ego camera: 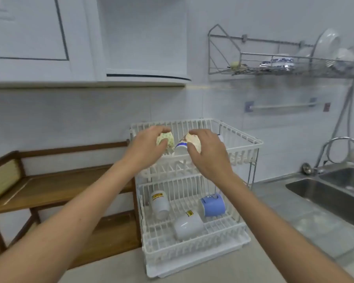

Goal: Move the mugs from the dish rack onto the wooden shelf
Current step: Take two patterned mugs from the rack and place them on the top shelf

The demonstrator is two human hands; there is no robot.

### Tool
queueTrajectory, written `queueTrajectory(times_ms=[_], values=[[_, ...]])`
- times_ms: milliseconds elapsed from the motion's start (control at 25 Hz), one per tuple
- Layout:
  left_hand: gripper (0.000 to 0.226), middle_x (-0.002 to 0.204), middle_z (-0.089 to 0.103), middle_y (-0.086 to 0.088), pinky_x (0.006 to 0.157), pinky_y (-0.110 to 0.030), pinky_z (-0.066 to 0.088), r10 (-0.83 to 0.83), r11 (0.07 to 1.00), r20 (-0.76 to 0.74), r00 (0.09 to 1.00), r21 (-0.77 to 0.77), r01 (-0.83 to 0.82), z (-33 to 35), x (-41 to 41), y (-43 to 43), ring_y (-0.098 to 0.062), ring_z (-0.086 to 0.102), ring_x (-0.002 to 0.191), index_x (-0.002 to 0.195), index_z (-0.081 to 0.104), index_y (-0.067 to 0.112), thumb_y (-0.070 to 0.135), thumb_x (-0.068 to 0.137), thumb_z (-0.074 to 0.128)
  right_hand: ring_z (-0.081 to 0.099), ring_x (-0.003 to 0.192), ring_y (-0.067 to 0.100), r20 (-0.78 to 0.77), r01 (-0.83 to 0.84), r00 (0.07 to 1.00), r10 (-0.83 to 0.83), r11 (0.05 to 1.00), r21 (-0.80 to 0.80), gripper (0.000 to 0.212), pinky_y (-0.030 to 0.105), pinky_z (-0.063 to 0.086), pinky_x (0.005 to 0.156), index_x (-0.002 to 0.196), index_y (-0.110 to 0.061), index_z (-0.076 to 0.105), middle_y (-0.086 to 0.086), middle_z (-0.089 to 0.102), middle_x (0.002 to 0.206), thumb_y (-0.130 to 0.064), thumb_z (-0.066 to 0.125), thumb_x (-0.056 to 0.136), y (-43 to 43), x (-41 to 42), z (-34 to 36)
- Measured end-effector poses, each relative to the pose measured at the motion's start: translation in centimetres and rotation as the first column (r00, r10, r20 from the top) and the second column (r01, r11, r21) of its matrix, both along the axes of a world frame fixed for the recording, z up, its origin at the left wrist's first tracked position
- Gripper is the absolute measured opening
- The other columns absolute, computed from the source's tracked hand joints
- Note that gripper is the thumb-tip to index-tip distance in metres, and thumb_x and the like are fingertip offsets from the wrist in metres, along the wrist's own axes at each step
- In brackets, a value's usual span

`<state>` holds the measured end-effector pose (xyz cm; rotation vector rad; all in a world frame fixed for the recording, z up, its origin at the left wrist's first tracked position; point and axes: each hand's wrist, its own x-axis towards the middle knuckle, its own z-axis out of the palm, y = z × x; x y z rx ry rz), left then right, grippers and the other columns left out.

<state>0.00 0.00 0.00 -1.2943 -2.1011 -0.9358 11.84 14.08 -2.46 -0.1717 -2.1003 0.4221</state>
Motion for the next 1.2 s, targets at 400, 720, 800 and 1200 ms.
queueTrajectory(times_ms=[400,720,800,1200], values=[[0.092,0.152,0.027,-0.01,0.106,-0.047,0.035,0.461,0.628,-0.133,0.877,-0.65,-0.429,0.6,-8.4,9.1,-0.034,0.036,0.133,0.149,0.013,0.024,0.042,0.078,0.069,0.057,0.11,0.034,0.76,0.217,0.65,-0.005,0.959,-0.18,0.087,0.037,0.044,0.084,0.143,-0.014,0.035,0.017,0.052,0.135,-0.076,0.035,0.081,8.9,-8.0,3.6],[0.108,0.142,0.038,-0.02,0.096,-0.047,0.044,0.517,0.572,-0.176,0.837,-0.656,-0.492,-0.2,-9.5,10.3,-0.04,0.047,0.121,0.147,0.009,0.023,0.049,0.067,0.077,0.07,0.084,0.03,0.482,0.044,0.724,0.493,0.665,-0.745,0.09,0.044,0.059,0.078,0.13,-0.012,0.032,0.014,0.062,0.109,-0.05,0.076,0.061,10.3,-10.7,2.2],[0.104,0.139,0.039,-0.021,0.095,-0.05,0.045,0.542,0.589,-0.176,0.822,-0.618,-0.521,-0.3,-9.3,9.9,-0.042,0.048,0.119,0.146,0.012,0.018,0.045,0.069,0.077,0.069,0.075,0.027,0.44,-0.005,0.712,0.547,0.631,-0.776,0.078,0.037,0.058,0.071,0.121,-0.004,0.048,0.013,0.068,0.1,-0.044,0.076,0.06,10.2,-10.7,2.2],[0.081,0.113,0.051,-0.006,0.053,-0.023,0.052,0.274,0.961,0.249,0.929,-0.025,-0.277,3.5,-5.2,1.9,-0.019,0.061,0.086,0.133,0.018,0.032,0.041,0.075,0.075,0.071,0.071,0.019,0.062,-0.337,0.82,0.569,0.568,-0.751,0.054,0.033,0.058,0.059,0.091,-0.021,0.05,0.007,0.069,0.091,-0.026,0.085,0.05,11.5,-7.9,3.4]])
